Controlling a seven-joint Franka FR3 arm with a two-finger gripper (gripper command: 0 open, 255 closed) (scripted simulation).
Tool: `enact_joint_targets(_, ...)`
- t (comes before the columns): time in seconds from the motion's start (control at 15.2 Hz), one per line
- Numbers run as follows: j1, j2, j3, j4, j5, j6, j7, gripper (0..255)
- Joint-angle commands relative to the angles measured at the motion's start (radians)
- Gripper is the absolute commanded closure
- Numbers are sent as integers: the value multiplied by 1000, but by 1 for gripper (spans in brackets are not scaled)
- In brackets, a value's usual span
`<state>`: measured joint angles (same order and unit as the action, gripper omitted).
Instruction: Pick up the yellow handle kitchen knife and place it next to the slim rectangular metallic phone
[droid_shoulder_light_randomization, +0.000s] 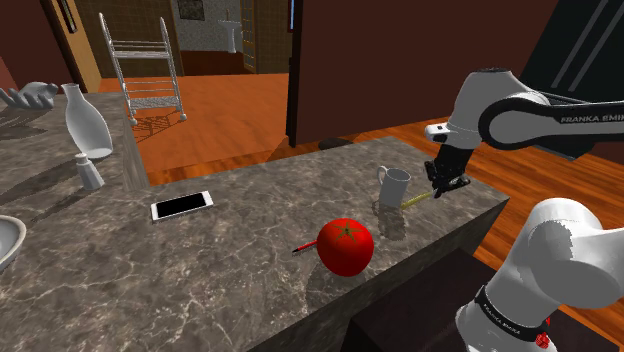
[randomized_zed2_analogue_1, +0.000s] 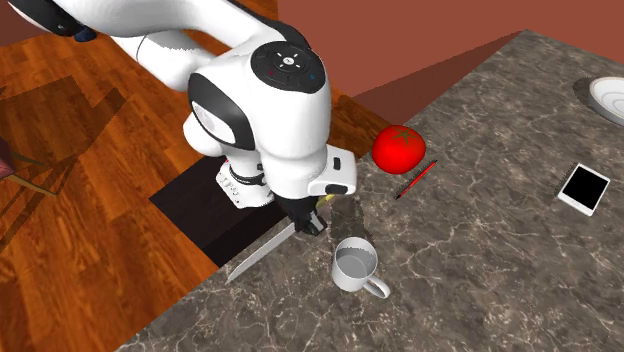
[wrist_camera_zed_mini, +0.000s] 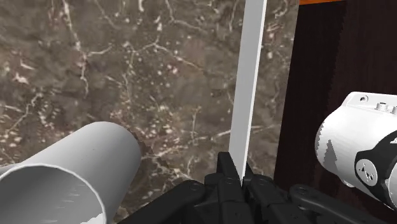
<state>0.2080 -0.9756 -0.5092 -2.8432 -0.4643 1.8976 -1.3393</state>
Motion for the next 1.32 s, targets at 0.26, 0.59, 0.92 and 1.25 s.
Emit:
enact_joint_targets(0.26, 14, -19, 36, 69, 37, -86, -5, 255)
enact_joint_targets(0.59, 84, 65, 83, 113, 95, -53, 62, 255)
enact_joint_targets(0.92, 186, 226, 136, 185, 173, 27, 157, 255)
enact_joint_targets(1.25, 272, 398, 177, 289, 245, 90, 227, 255)
